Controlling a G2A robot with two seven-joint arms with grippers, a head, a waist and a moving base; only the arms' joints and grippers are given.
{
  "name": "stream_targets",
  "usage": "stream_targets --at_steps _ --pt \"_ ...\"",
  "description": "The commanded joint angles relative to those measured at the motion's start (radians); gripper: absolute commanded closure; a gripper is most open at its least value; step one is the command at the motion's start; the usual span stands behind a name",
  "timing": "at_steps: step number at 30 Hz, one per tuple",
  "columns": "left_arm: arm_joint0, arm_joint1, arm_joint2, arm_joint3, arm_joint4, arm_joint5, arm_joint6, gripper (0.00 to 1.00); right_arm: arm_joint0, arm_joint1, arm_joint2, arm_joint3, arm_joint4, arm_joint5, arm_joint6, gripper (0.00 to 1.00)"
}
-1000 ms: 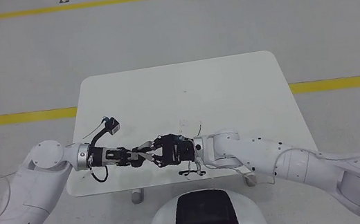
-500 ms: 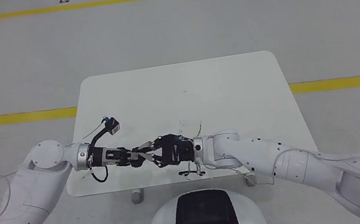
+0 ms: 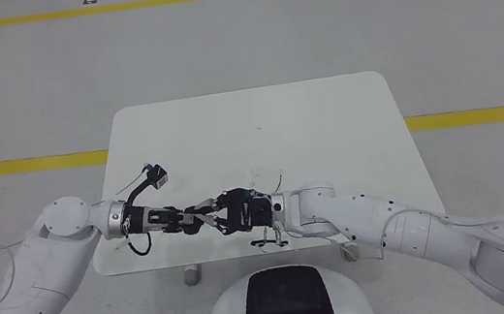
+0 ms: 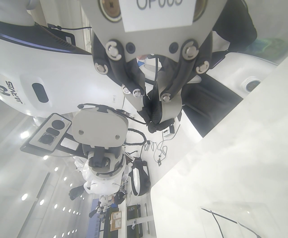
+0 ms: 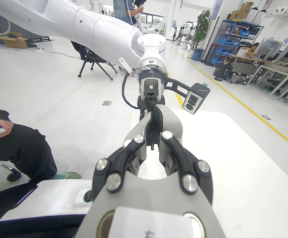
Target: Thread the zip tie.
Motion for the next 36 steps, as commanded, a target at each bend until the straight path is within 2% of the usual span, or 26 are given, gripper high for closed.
stream_targets --at_steps 1,17,36 --pt "0.0 0.0 0.0 0.0 0.0 0.0 0.0 1.0 -0.001 0.0 0.0 0.0 0.0 0.0 -0.003 1.0" --pt "0.0 0.0 0.0 0.0 0.0 0.0 0.0 1.0 -0.011 0.002 0.0 0.017 0.002 0.0 -0.017 1.0" --pt "0.0 0.0 0.0 0.0 0.0 0.0 0.0 1.0 -0.028 0.02 0.0 0.027 0.015 0.0 -0.038 1.0"
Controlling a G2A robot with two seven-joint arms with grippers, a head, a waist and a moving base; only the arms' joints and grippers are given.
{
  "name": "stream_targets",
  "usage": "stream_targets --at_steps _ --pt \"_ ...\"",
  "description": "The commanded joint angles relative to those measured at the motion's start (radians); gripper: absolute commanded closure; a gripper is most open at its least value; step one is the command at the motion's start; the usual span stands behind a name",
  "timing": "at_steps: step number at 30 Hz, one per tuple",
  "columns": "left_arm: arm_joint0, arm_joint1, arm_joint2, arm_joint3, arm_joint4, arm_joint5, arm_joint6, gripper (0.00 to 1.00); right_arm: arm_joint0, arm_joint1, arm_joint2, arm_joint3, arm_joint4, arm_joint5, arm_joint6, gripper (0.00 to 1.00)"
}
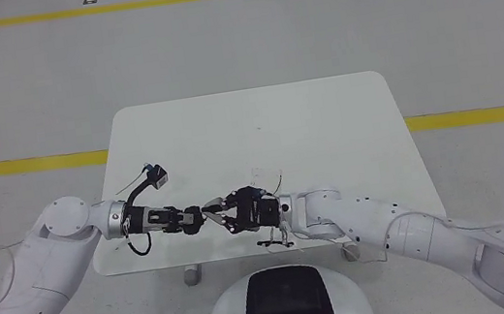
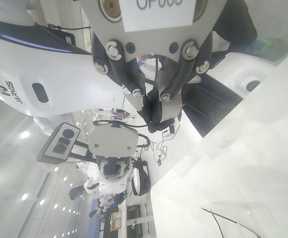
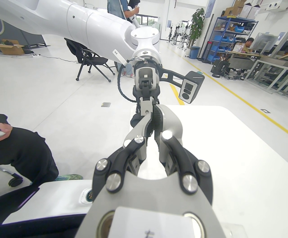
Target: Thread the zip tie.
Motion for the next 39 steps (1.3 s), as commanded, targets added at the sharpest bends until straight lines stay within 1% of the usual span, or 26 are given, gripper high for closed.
stream_targets --at_steps 1,9,30,31,32,36,39 --pt "0.0 0.0 0.0 0.0 0.0 0.0 0.0 1.0 -0.001 0.001 0.0 -0.001 0.001 0.0 0.002 1.0" --pt "0.0 0.0 0.0 0.0 0.0 0.0 0.0 1.0 -0.005 -0.003 0.0 -0.009 0.003 0.0 0.019 1.0" --pt "0.0 0.0 0.0 0.0 0.0 0.0 0.0 1.0 -0.016 -0.019 0.0 0.011 0.016 0.0 0.013 1.0" --pt "0.0 0.0 0.0 0.0 0.0 0.0 0.0 1.0 -0.018 -0.019 0.0 0.007 0.018 0.0 0.011 0.69" --pt "0.0 0.0 0.0 0.0 0.0 0.0 0.0 1.0 -0.021 -0.02 0.0 0.003 0.017 0.0 0.012 0.0" --pt "0.0 0.0 0.0 0.0 0.0 0.0 0.0 1.0 -0.022 -0.018 0.0 -0.001 0.015 0.0 0.001 0.0" --pt "0.0 0.0 0.0 0.0 0.0 0.0 0.0 1.0 -0.022 -0.012 0.0 -0.003 0.011 0.0 -0.021 0.0"
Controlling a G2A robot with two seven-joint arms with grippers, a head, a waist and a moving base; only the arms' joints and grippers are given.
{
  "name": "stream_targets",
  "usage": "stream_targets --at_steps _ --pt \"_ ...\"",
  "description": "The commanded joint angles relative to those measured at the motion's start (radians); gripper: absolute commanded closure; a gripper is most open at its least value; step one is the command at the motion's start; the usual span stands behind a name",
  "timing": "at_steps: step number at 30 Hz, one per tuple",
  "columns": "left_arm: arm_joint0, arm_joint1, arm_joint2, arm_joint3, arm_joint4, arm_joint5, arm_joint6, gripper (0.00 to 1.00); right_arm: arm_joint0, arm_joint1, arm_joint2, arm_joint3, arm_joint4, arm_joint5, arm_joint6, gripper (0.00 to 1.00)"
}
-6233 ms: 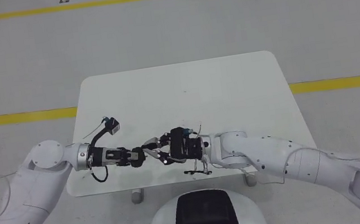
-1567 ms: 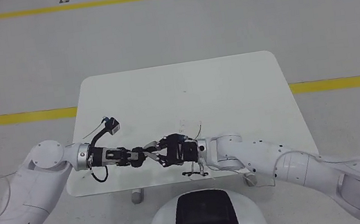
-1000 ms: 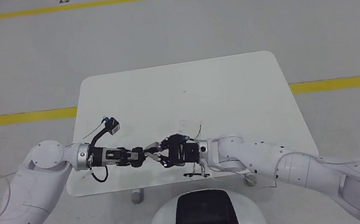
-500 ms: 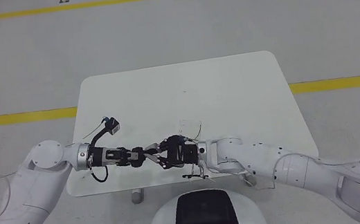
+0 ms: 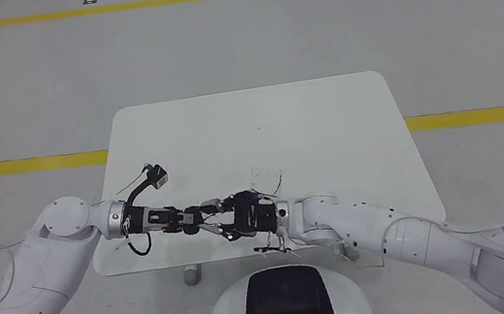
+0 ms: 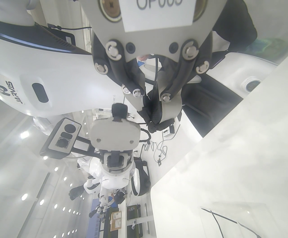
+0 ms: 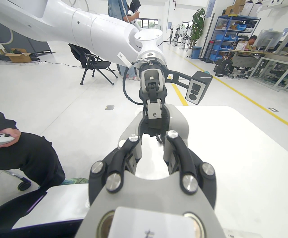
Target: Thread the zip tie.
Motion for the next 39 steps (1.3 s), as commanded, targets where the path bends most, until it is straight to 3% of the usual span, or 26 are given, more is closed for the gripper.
stream_targets --at_steps 1,7,21,30,39 --pt "0.0 0.0 0.0 0.0 0.0 0.0 0.0 1.0 -0.001 0.006 0.0 -0.002 -0.005 0.0 -0.013 0.0" --pt "0.0 0.0 0.0 0.0 0.0 0.0 0.0 1.0 -0.007 0.03 0.0 -0.022 -0.019 0.0 -0.049 0.0" --pt "0.0 0.0 0.0 0.0 0.0 0.0 0.0 1.0 -0.007 0.03 0.0 -0.022 -0.019 0.0 -0.049 0.0" --pt "0.0 0.0 0.0 0.0 0.0 0.0 0.0 1.0 -0.077 0.053 0.0 -0.073 0.106 0.0 -0.18 0.0" --pt "0.0 0.0 0.0 0.0 0.0 0.0 0.0 1.0 -0.107 0.072 0.0 -0.115 0.179 0.0 -0.197 0.0"
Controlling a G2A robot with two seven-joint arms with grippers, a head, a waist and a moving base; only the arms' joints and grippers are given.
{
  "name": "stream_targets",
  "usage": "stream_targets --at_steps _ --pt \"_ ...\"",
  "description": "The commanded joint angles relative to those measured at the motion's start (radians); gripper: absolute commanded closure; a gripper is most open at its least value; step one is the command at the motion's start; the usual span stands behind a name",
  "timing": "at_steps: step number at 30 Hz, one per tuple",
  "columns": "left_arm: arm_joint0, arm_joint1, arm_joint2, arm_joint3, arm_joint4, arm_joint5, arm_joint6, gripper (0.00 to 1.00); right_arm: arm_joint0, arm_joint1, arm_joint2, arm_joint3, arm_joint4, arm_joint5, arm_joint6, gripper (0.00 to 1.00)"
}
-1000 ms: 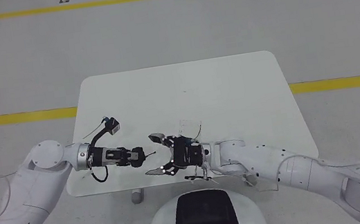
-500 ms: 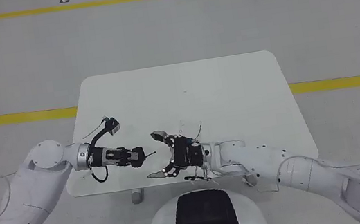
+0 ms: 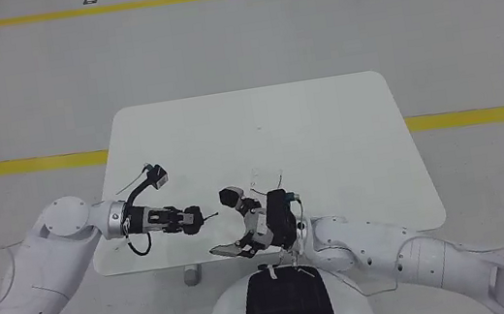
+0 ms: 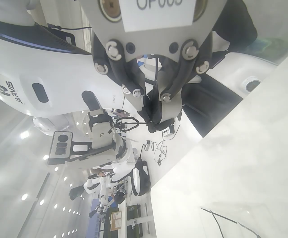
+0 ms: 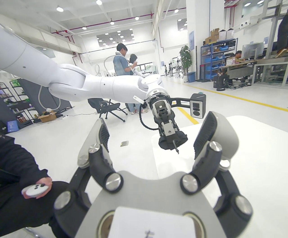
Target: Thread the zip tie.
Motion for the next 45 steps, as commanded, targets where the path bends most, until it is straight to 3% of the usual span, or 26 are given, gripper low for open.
stream_targets --at_steps 1,7,10,14,20,32,42,45 --pt "0.0 0.0 0.0 0.0 0.0 0.0 0.0 1.0 0.0 0.0 0.0 0.0 -0.001 0.0 0.0 0.0" --pt "0.0 0.0 0.0 0.0 0.0 0.0 0.0 1.0 0.0 0.0 0.0 0.0 -0.001 0.0 0.0 0.0" --pt "0.018 0.006 -0.024 -0.079 -0.012 0.0 0.006 1.0 -0.027 0.0 0.01 -0.022 0.068 0.0 -0.007 0.0" --pt "0.07 0.025 -0.057 -0.136 -0.117 0.0 0.0 1.0 -0.028 0.01 0.0 -0.05 0.161 0.0 -0.001 0.0" --pt "0.077 0.052 -0.056 -0.09 -0.213 0.0 0.0 1.0 -0.016 0.029 0.0 -0.091 0.322 0.0 0.054 0.0" --pt "0.057 0.075 -0.035 -0.043 -0.272 0.0 0.0 1.0 0.023 0.048 0.0 -0.142 0.542 0.0 0.183 0.0" --pt "0.057 0.079 -0.036 -0.045 -0.281 0.0 0.0 1.0 0.023 0.048 0.0 -0.142 0.542 0.0 0.183 0.0" --pt "0.057 0.079 -0.036 -0.045 -0.281 0.0 0.0 1.0 0.016 0.049 0.043 -0.147 0.579 0.0 0.232 0.0"
